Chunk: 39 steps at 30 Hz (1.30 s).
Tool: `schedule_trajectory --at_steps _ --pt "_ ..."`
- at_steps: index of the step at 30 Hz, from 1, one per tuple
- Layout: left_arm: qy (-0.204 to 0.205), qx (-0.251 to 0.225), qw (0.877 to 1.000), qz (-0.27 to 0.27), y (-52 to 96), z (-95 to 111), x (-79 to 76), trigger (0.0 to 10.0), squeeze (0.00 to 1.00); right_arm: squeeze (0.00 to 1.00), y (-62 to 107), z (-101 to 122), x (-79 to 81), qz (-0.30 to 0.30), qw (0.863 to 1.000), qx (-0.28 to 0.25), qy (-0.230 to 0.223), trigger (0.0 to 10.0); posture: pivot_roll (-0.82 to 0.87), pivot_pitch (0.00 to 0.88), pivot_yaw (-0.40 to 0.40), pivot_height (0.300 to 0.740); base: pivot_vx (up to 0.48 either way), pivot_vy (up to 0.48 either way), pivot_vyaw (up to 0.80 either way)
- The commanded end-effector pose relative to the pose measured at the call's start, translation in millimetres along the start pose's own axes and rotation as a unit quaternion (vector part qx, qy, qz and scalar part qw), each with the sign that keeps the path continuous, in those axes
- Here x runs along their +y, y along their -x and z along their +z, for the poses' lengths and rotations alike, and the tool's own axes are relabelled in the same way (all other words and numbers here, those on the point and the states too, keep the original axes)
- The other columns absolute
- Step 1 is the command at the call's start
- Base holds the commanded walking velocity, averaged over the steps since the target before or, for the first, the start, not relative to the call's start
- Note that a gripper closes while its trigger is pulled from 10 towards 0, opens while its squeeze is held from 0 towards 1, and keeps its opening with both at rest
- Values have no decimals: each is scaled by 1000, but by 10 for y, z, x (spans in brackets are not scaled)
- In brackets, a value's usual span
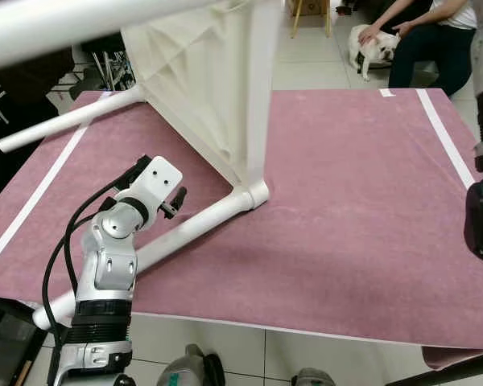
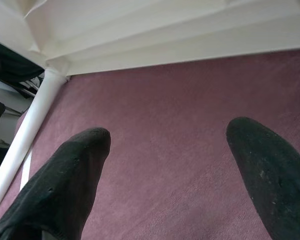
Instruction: Building children table
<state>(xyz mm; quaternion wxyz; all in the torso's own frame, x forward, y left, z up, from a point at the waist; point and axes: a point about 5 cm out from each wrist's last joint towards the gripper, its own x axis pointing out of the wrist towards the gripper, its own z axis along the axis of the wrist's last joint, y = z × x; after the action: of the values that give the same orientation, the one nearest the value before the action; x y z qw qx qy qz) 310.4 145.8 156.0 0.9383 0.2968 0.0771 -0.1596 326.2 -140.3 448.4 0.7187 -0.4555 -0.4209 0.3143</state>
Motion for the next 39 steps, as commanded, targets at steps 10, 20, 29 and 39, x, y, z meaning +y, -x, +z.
schedule_trajectory --at_steps 10,20,29,39 --pt "3 -78 985 157 57 246 159 10000 0 0 282 -130 297 -107 985 7 -133 10000 -40 0 135 740 0 0 0" --pt "16 -143 982 122 222 379 146 10000 0 0 779 -356 996 -212 927 99 -294 10000 -27 0 122 740 0 0 0" --pt "56 -199 978 4 448 470 -113 10000 0 0 1330 -502 1736 -244 847 222 -417 10000 -27 0 102 740 0 0 0" --pt "161 -185 968 -60 298 500 -404 10000 0 0 1365 -419 2296 -209 803 264 -492 10000 -57 0 110 740 0 0 0"
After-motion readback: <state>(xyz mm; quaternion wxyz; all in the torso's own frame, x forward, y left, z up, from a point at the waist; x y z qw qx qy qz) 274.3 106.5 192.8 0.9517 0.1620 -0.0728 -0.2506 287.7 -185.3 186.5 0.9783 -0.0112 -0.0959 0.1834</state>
